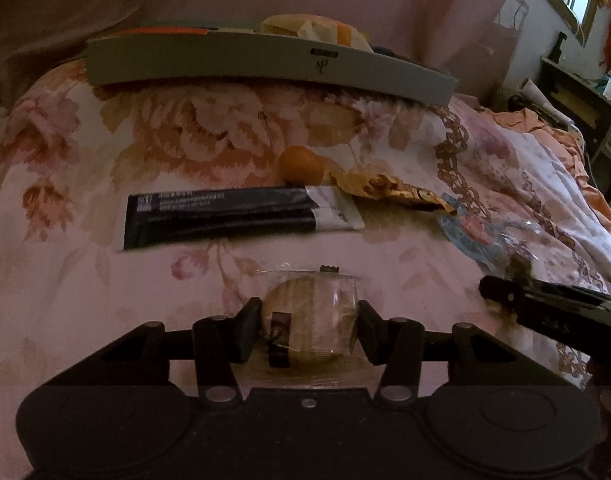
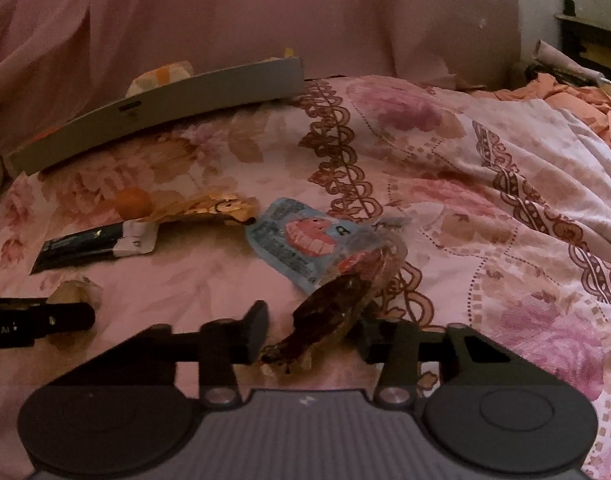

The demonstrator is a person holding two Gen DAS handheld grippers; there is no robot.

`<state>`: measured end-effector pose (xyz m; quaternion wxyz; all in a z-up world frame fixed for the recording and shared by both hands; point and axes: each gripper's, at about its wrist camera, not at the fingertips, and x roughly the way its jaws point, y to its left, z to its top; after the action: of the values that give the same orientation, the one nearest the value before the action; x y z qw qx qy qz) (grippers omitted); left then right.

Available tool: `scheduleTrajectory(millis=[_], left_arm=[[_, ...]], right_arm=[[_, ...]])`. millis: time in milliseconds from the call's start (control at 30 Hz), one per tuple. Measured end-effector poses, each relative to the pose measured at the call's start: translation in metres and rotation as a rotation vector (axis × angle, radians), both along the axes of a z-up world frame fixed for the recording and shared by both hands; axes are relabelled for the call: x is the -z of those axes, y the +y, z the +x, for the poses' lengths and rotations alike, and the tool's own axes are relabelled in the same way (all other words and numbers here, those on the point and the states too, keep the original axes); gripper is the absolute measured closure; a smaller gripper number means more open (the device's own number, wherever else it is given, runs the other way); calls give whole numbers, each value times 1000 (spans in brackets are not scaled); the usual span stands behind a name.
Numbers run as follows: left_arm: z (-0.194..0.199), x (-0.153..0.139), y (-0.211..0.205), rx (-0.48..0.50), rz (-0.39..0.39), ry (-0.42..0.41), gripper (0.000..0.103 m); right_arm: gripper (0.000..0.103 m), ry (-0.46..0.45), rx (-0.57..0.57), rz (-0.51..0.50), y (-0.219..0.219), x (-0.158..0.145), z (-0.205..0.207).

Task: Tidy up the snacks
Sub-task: 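Grasp the clear round cake packet with the left tool while the right tool grasps the brown sweet, then carry the cake packet and brown sweet into the gray tray and open both tools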

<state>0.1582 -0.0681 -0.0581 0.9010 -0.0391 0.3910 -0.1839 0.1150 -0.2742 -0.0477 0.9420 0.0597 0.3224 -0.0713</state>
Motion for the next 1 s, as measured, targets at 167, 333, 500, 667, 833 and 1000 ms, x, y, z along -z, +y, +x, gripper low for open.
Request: scheduleTrajectory(millis=[167,333,500,667,833,1000], left_arm=[[-13,-1,6,-25,-12,14,52],[-26,-3,17,-54,-26,23,52],[-35,-5,26,-61,-24,15,52],[-36,-6,31,-78,-39,4,52],[-35,-6,34,-100,-41,1,52],[-34,-6,36,-117,-50,-14,52]], right_arm=[[78,-10,-48,20,6,-3,-3],[85,-41,-132,-11,22,-8,-9],[91,-65,-251,-54,44,-11,-17],[92,-79,-384,-182,79,-7,-29],[92,-96,-420,-256,95,-4,-35],[92,-122,-404,-248,92,-5,-37]])
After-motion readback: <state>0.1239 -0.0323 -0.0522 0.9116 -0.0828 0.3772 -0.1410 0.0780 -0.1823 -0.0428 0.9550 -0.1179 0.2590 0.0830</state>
